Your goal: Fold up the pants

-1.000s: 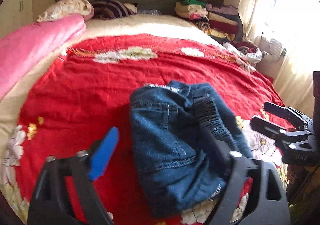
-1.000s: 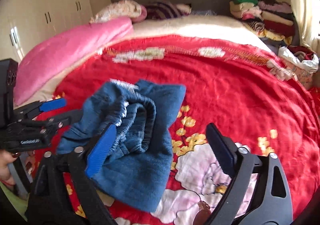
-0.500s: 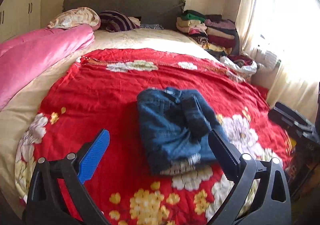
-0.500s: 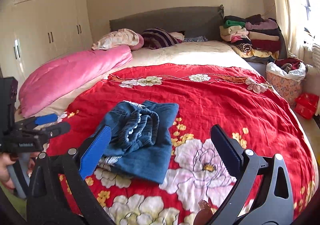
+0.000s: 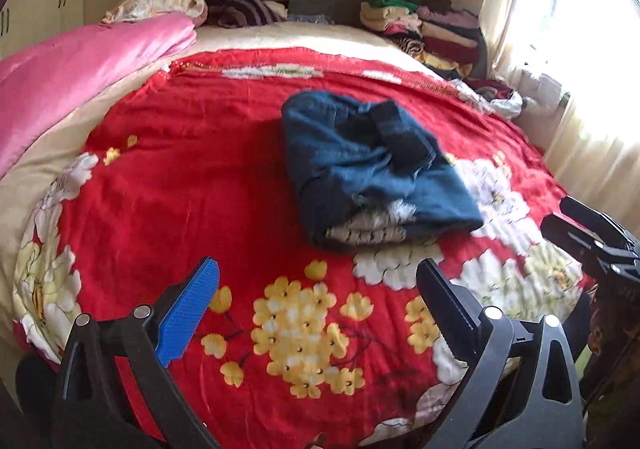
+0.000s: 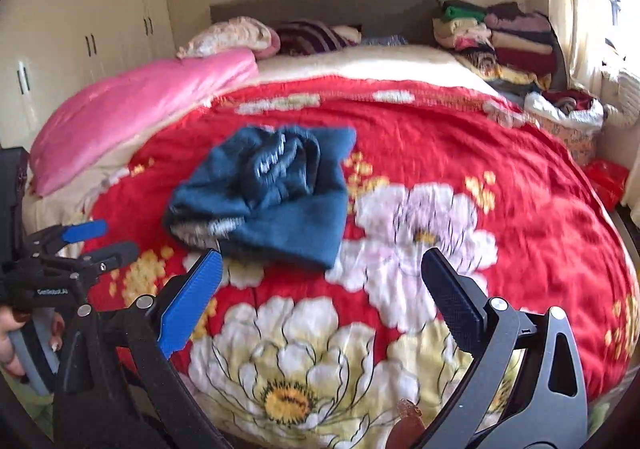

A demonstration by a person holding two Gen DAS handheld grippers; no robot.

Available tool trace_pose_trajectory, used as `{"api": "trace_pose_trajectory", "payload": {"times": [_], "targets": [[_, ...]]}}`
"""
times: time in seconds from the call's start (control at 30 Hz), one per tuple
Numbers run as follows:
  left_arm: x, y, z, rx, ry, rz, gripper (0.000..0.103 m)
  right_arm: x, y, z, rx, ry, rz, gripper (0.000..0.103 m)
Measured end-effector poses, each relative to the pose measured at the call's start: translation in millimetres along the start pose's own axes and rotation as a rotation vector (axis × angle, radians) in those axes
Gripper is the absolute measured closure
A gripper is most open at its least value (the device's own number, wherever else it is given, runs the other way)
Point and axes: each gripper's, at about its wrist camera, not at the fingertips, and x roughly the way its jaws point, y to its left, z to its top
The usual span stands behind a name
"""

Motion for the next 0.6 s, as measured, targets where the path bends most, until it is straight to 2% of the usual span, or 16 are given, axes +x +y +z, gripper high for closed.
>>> {"api": "trace_pose_trajectory", "payload": {"times": [0.6], "targets": [[-1.3,-7.8,-5.4,-0.004,0.005,-0.011,0.004,2.1,5.4,-4.5,0.0,0.01,-0.003,0.009]]}}
